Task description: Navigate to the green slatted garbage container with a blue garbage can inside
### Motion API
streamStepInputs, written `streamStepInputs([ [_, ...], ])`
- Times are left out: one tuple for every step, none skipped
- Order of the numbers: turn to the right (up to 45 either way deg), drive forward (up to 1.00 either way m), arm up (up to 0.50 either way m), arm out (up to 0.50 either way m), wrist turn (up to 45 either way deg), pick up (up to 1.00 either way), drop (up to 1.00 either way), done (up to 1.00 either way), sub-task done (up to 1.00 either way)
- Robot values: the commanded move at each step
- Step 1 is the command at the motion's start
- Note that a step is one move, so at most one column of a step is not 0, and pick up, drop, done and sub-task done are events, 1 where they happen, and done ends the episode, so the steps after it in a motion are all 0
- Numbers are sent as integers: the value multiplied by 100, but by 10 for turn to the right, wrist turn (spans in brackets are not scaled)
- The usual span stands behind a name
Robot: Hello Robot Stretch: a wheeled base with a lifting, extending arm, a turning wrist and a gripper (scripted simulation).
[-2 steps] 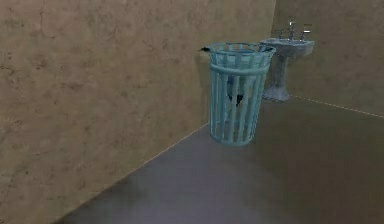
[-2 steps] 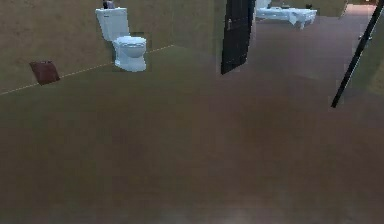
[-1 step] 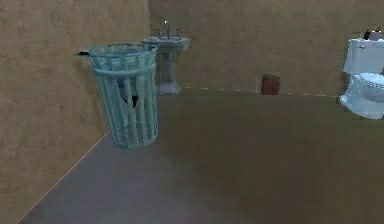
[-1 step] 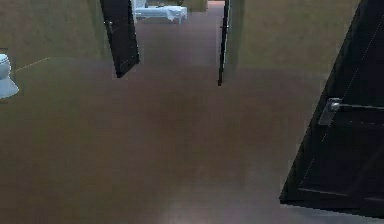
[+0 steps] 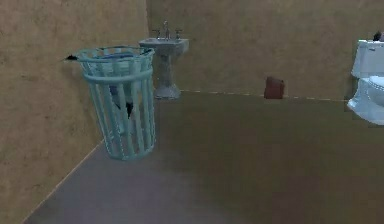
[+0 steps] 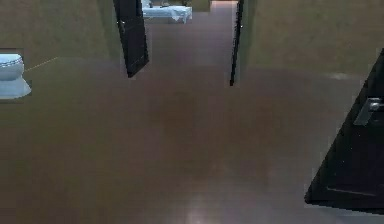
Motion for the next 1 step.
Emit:
streamStepInputs([
  [60, 0, 0, 0, 0, 0, 0, 0, 0],
])
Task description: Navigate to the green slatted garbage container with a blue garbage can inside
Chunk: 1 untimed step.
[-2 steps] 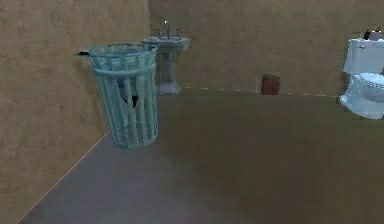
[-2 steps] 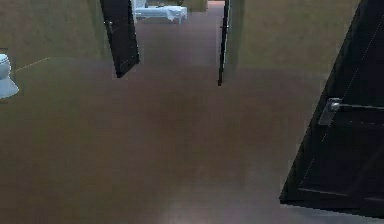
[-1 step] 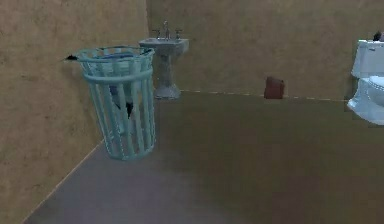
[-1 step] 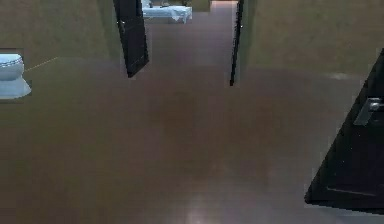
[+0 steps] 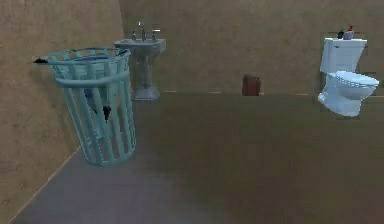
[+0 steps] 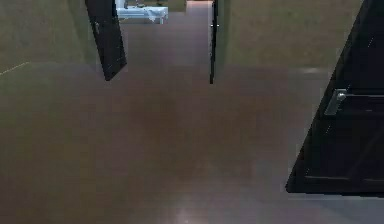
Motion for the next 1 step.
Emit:
streamStepInputs([
  [0, 100, 0, 0, 0, 0, 0, 0, 0],
])
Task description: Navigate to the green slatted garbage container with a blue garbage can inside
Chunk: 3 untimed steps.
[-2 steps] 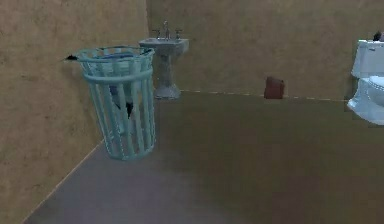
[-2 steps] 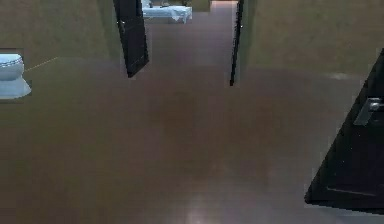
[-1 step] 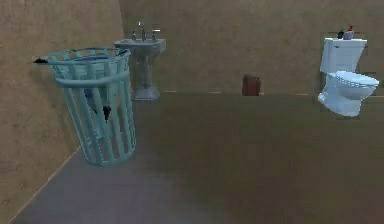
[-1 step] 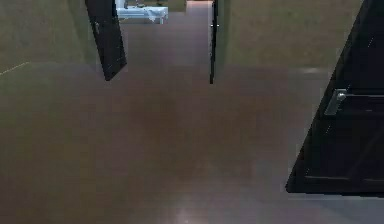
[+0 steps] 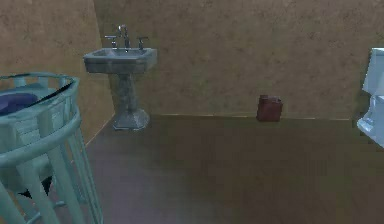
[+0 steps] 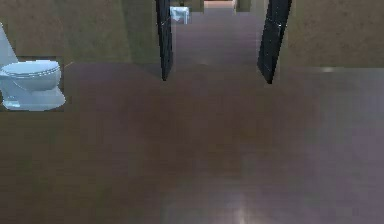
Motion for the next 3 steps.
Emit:
streamStepInputs([
  [0, 30, 0, 0, 0, 0, 0, 0, 0],
  [-450, 0, 0, 0, 0, 0, 0, 0, 0],
  [0, 0, 0, 0, 0, 0, 0, 100, 0],
])
